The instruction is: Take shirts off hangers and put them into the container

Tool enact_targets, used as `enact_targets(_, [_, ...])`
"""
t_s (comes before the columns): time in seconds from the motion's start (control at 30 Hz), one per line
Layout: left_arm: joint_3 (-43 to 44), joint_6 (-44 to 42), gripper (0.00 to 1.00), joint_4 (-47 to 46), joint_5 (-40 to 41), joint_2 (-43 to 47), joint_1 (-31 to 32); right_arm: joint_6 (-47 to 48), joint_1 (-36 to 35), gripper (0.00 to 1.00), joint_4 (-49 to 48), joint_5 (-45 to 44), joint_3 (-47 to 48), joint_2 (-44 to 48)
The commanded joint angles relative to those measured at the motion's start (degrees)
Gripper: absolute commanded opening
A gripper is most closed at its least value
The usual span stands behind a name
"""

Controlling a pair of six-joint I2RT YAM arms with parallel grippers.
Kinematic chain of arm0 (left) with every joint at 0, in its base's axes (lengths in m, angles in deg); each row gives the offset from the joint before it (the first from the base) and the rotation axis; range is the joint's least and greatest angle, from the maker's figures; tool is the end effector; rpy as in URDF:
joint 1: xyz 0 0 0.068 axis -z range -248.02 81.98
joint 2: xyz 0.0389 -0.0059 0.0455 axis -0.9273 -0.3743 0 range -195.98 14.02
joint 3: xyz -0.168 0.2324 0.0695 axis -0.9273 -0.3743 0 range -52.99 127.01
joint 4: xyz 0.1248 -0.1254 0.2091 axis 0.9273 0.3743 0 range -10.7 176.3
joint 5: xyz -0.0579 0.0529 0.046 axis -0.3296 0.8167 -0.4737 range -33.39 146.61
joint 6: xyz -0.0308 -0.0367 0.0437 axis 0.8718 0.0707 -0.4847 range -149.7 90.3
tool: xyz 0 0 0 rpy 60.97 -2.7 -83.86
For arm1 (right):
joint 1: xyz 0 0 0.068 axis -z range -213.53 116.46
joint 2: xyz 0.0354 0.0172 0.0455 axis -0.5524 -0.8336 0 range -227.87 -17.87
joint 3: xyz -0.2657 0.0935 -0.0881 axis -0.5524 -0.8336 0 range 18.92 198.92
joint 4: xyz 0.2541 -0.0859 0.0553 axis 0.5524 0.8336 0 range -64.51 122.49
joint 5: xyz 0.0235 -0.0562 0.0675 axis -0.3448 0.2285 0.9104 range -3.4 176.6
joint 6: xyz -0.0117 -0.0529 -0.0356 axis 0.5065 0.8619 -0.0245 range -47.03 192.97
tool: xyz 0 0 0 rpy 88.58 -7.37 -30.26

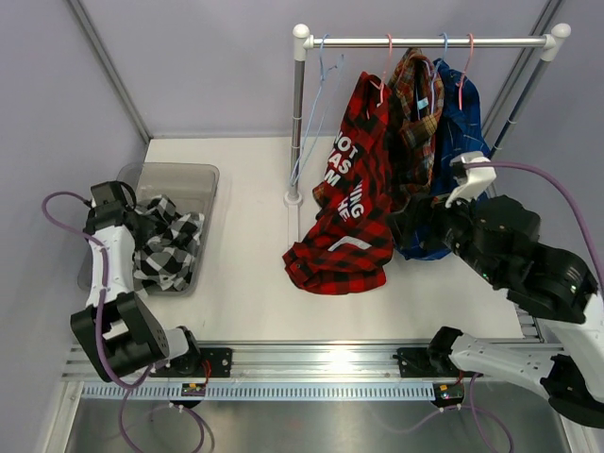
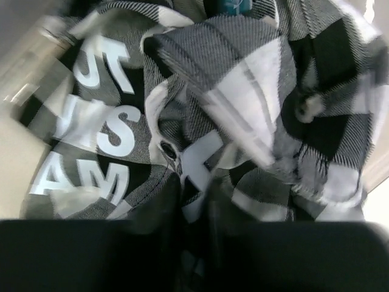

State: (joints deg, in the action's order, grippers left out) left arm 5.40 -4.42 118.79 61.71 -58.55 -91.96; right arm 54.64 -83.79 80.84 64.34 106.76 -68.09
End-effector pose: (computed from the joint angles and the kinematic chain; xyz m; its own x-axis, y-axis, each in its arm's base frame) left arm 0.2476 0.1148 0.2820 -0.4726 -0.6753 -0.5663 -0.7235 0.6642 -0.1882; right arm 0.0911 0.0795 0.5024 -0.3361 0.0511 -0.9404 -0.3953 0.8987 0.1901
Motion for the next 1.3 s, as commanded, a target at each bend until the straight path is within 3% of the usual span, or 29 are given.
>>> enact_targets(0.0, [-0.7, 0.8, 0.40, -2.7, -8.4, 1.1, -0.4, 1.6, 0.4, 1.00, -1.9, -4.4, 1.8, -6.2])
enact_targets(0.03, [-0.5, 0.7, 0.53, -2.7, -8.8, 2.5, -0.4, 2.7, 1.1, 0.99, -1.0, -5.2, 4.8, -8.4])
enact_targets(0.13, [0.0, 0.7, 0.68, -2.4, -7.9, 6.4, -0.4, 5.1, 5.1, 0.99, -2.6, -4.4, 9.2, -14.1])
enact_targets(0.17, [0.6, 0.5, 0.77, -2.3, -7.3, 7.3, -0.4, 5.5, 6.7, 1.00, -3.3, -2.6, 10.5, -15.8])
enact_targets(0.3, [2.1, -0.5, 0.88, 0.0, -7.7, 10.3, -0.4, 6.4, 15.0, 0.99, -2.9, 2.8, 18.4, -22.3])
enact_targets(0.47, [3.8, -0.5, 0.98, 1.9, -11.7, 14.8, -0.4, 8.3, 16.3, 0.99, -2.6, 1.3, 24.4, -30.0])
enact_targets(0.6, [6.7, 0.5, 0.99, 1.7, -18.2, 22.0, -0.3, 8.7, 17.8, 0.86, -4.7, 2.3, 25.2, -33.6])
enact_targets(0.73, [10.9, 1.7, 0.99, -0.6, -26.6, 28.1, -0.3, 9.4, 18.3, 0.62, -6.6, 1.5, 25.5, -36.2])
enact_targets(0.8, [11.7, 3.3, 0.99, -5.4, -34.9, 31.1, -0.3, 10.1, 18.4, 0.53, -7.0, 1.3, 26.6, -37.0])
enact_targets(0.9, [13.7, 7.9, 0.98, -14.1, -49.6, 31.9, 0.2, 11.4, 18.4, 0.18, -7.1, 0.7, 29.0, -38.9])
enact_targets(0.93, [14.2, 8.5, 0.97, -15.0, -51.2, 31.8, 0.6, 11.6, 18.4, 0.06, -7.0, 0.2, 29.7, -39.1])
enact_targets(0.97, [14.7, 8.6, 0.97, -15.3, -51.8, 31.5, 2.2, 12.0, 18.4, 0.00, -6.9, -0.1, 30.5, -39.3])
enact_targets(1.07, [15.9, 7.2, 0.96, -14.6, -52.0, 29.5, 6.6, 12.9, 18.3, 0.00, -7.1, -0.1, 33.4, -39.0])
enact_targets(1.13, [17.4, 2.7, 0.94, -9.2, -51.7, 24.8, 10.3, 13.1, 18.4, 0.00, -5.9, 0.6, 37.2, -39.6])
enact_targets(1.17, [19.5, 0.8, 0.91, -6.9, -48.2, 23.8, 16.9, 13.1, 18.4, 0.00, -4.3, 1.5, 38.9, -40.0])
enact_targets(1.27, [20.9, -3.7, 0.91, -4.5, -35.2, 20.9, 28.0, 13.0, 18.3, 0.00, -1.0, 2.8, 44.4, -40.9])
